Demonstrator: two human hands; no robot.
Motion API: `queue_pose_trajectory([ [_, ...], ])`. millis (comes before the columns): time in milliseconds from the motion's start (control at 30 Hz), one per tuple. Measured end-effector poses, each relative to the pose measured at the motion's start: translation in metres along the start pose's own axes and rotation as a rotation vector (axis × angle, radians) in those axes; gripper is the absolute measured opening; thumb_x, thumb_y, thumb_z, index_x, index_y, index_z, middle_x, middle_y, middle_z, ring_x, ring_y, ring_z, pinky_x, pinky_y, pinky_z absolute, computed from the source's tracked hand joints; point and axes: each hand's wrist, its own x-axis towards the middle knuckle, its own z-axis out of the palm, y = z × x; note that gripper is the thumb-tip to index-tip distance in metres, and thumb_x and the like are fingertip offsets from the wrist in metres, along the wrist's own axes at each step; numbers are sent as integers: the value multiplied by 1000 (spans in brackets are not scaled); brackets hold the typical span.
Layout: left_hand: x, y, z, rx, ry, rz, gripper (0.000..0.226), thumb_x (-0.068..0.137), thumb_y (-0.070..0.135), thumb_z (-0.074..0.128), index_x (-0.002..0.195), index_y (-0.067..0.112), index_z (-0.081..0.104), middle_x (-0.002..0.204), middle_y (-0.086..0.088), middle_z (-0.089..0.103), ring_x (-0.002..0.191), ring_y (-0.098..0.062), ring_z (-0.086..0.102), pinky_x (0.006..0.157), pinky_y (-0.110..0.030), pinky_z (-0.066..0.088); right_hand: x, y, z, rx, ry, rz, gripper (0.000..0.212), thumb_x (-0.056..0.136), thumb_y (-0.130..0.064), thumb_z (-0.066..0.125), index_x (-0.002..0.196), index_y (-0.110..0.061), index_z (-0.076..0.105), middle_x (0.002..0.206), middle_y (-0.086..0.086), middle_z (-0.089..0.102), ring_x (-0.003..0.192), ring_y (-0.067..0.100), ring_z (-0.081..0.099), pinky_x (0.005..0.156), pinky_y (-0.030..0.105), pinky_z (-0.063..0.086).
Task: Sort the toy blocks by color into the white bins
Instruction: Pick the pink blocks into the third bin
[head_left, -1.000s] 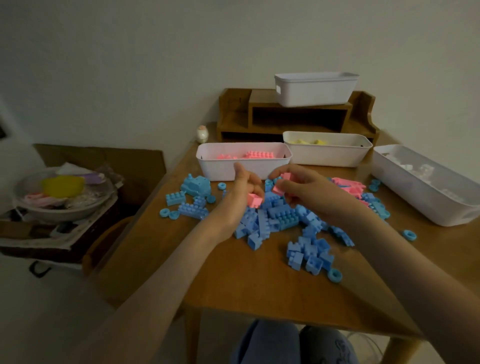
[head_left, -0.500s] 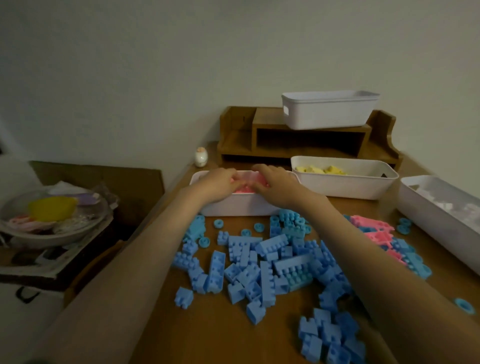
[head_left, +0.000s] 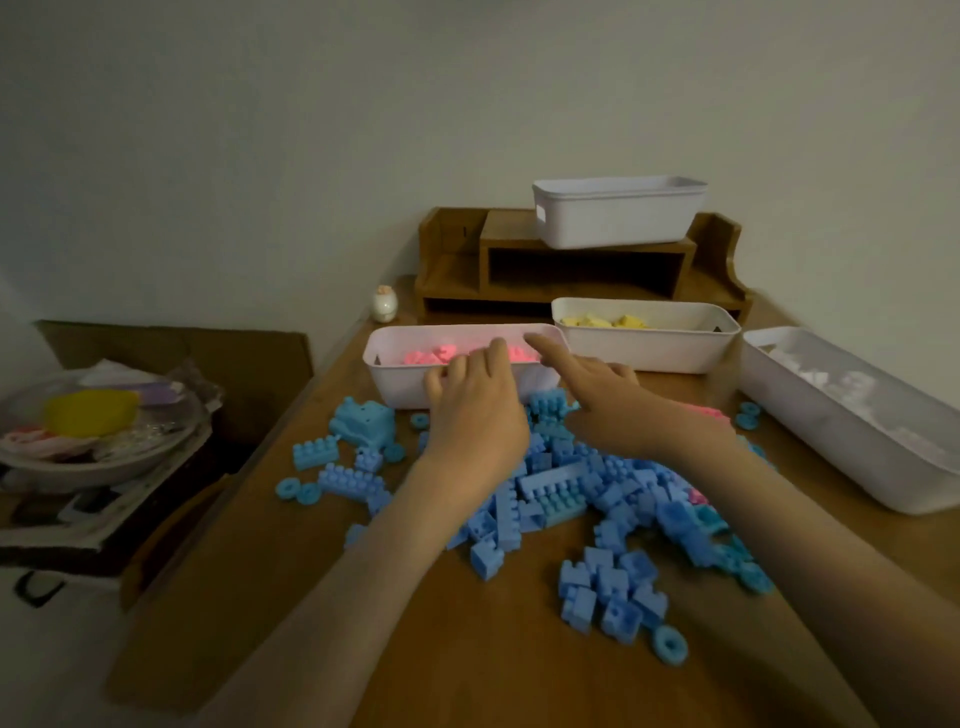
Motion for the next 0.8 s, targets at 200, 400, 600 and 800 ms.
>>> queue_pose_trajectory([
  [200,-29,48,11,-31,-195,283,47,96,26,39,141,18,29,141,-1,37,131,-22,29,109,-40,13,-61,34,-1,-144,-7,178,72,91,-11,45,147,-37,8,153,-4,20,138,24,21,110,45,17],
  [400,-38,68,39,6,-274,541,46,102,35,24,148,31,19,154,2,20,140,-19,16,111,-43,3,-83,103,10,92,124,554,51,98,-44,33,146,-32,21,153,5,24,138,29,26,112,47,19],
  [600,-37,66,55,-24,-198,525,49,100,49,15,145,36,27,150,5,26,137,-16,18,107,-39,1,-78,109,28,135,181,388,43,97,-46,35,138,-34,37,139,-1,43,129,23,35,106,46,22],
  [800,-28,56,62,-48,97,409,43,96,41,33,127,23,56,121,0,57,115,-22,50,98,-43,21,-81,102,27,65,227,187,38,94,-46,43,128,-30,47,112,-10,48,111,11,39,98,33,22],
])
